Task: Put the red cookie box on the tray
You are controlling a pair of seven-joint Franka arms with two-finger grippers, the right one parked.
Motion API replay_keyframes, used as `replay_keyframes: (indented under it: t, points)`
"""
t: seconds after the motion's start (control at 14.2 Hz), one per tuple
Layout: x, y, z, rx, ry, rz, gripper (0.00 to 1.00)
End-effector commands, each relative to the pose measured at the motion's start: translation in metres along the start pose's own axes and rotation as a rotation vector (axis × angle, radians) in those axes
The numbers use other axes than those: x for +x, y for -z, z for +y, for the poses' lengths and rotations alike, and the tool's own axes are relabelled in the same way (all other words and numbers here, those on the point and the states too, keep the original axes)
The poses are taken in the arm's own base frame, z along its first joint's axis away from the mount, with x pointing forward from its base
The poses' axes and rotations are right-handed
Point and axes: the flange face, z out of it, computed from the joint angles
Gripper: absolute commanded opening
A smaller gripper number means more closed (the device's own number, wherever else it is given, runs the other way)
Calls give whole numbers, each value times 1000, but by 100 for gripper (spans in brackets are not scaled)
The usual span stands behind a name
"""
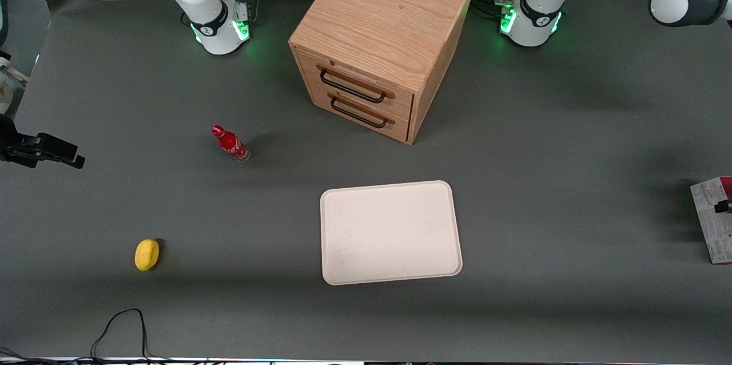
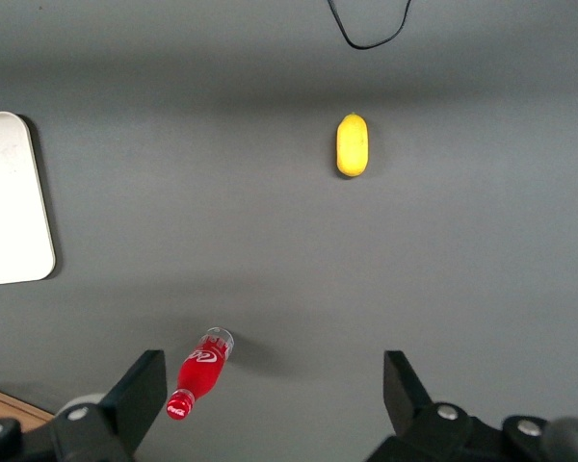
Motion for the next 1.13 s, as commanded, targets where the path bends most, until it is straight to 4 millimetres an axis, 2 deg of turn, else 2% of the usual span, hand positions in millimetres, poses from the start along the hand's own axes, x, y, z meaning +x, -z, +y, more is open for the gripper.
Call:
replay_keyframes:
  t: [0.0,0.14,0.35,0.71,0.92,1.06]
  points:
    - [-2,10,-2,20,-31,-9,0]
    - [-3,11,-3,26,-58,-15,0]
    - [-11,27,1,-3,-68,-63,0]
    - [-53,121,9,-58,-44,-159,0]
    - [-97,183,34,-44,-44,-134,0]
    - [-128,217,53,-31,-39,-114,0]
